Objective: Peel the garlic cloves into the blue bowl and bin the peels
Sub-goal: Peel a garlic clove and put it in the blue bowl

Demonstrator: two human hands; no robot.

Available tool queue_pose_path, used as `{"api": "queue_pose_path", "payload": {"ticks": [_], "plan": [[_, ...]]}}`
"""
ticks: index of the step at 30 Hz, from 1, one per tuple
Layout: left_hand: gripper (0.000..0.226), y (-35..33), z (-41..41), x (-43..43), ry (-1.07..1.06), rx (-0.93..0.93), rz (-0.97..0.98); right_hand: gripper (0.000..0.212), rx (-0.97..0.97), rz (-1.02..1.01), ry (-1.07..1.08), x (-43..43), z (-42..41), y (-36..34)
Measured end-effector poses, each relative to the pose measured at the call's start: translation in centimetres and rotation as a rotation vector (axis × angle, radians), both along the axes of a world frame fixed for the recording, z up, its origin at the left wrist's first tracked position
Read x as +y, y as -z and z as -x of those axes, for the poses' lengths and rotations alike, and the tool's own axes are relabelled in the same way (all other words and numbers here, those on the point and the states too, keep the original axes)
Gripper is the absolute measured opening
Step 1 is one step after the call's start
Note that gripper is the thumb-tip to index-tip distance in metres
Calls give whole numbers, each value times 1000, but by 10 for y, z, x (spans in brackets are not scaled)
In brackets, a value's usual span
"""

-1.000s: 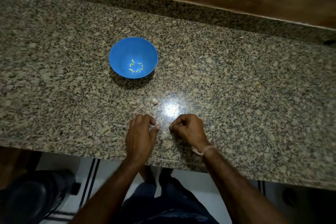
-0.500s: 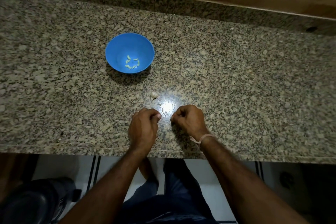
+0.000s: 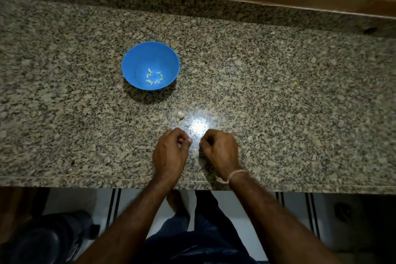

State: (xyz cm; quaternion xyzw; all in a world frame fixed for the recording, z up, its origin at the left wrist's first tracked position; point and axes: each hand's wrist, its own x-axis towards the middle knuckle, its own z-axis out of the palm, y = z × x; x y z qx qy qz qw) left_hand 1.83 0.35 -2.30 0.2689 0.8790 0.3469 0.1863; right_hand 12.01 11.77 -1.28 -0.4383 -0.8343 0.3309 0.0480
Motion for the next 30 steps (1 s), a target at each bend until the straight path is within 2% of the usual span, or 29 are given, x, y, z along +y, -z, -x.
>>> {"api": "queue_pose_path", "payload": {"ticks": [2, 4, 6, 9, 11, 14, 18, 21, 24, 26, 28, 30], "plan": [[12, -5, -3, 2, -1, -64, -22, 15, 37, 204, 73, 11, 0, -2], [12, -7, -4, 7, -36, -236, -56, 8, 201, 610, 223, 18, -3, -8], [14, -9, -4, 14, -106, -431, -119, 12, 370, 995, 346, 13, -1, -17], [18, -15, -2, 17, -247, -733, -302, 5, 448, 1179, 434, 2, -1, -22], [20, -23, 0, 16, -280, -854, -347, 8, 515, 1247, 493, -1, -1, -22], [18, -25, 3, 15, -222, -788, -326, 2, 551, 1164, 430, -4, -5, -20], [15, -24, 4, 15, -158, -685, -287, 13, 516, 943, 294, -1, -7, -17], [15, -24, 2, 16, -96, -662, -270, 21, 495, 988, 283, 2, -9, -12], [22, -23, -2, 16, 11, -550, -183, 26, 451, 992, 281, -1, -9, -10], [25, -20, -5, 16, 66, -492, -110, 21, 410, 849, 238, -2, -8, -7], [27, -18, -6, 18, 62, -526, -94, 17, 350, 678, 180, -1, -7, -3], [28, -17, -6, 20, 54, -556, -103, 17, 317, 643, 157, 0, -6, -5]]}}
